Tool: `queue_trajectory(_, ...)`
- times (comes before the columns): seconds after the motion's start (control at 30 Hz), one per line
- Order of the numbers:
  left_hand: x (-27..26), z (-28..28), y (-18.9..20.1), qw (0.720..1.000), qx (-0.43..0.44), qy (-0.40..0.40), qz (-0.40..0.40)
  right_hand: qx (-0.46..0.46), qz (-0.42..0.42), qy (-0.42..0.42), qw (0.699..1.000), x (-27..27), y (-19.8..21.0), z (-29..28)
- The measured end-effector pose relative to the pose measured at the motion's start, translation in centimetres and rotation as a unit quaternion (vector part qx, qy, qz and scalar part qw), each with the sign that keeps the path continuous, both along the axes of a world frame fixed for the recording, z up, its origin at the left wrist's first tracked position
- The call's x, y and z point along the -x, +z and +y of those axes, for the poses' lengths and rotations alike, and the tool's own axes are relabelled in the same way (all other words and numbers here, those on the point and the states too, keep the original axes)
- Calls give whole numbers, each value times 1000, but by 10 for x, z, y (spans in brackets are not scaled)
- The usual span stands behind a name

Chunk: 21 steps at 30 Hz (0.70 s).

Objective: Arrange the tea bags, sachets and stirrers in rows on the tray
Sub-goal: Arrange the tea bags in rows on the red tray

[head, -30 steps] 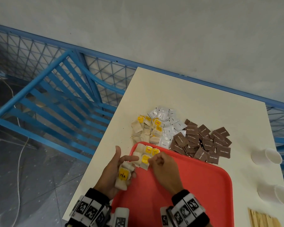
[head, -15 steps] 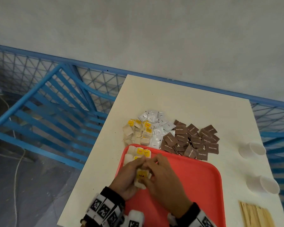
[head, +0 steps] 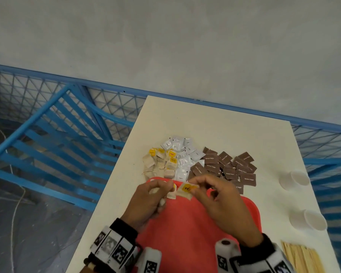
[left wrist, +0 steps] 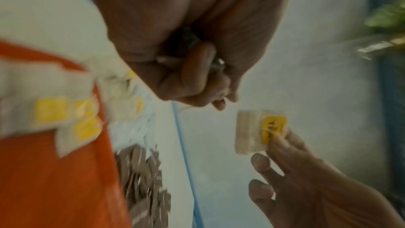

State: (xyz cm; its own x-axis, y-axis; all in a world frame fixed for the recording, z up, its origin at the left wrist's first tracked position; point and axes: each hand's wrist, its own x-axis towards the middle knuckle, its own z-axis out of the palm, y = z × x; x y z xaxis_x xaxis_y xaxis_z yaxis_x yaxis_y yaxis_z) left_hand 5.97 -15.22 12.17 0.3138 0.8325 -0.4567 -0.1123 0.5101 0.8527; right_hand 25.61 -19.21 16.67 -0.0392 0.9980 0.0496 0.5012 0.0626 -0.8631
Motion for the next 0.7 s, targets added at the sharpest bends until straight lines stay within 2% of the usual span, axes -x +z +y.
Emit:
queue_trajectory(0.17, -3, 12, 38, 978, -191, -61, 56, -25, 1, 8, 1000, 2, 9, 9)
queue_trajectory(0.23, -5, 14, 44, 974, -214, -56, 57, -24, 22, -8, 999, 6, 9, 13)
queue_trajectory(0.3, -4, 17, 44, 980, -195, -22, 39, 0, 53, -8, 999, 8, 7, 15)
queue_trajectory(0.4, 4, 21, 40, 988, -151, 26, 22, 21, 49, 14, 998, 14, 3, 14)
queue_trajectory(0.5, 11, 22, 36, 991, -132, 16, 26, 1, 84, -25, 996, 19, 0, 17)
queue_trajectory(0.57, 13, 22, 32, 992, -119, 11, 29, 1, 99, -18, 995, 26, -3, 20)
queue_trajectory(0.7, 19, 22, 16, 994, -98, 17, 43, 46, 163, -39, 985, 34, -29, 24)
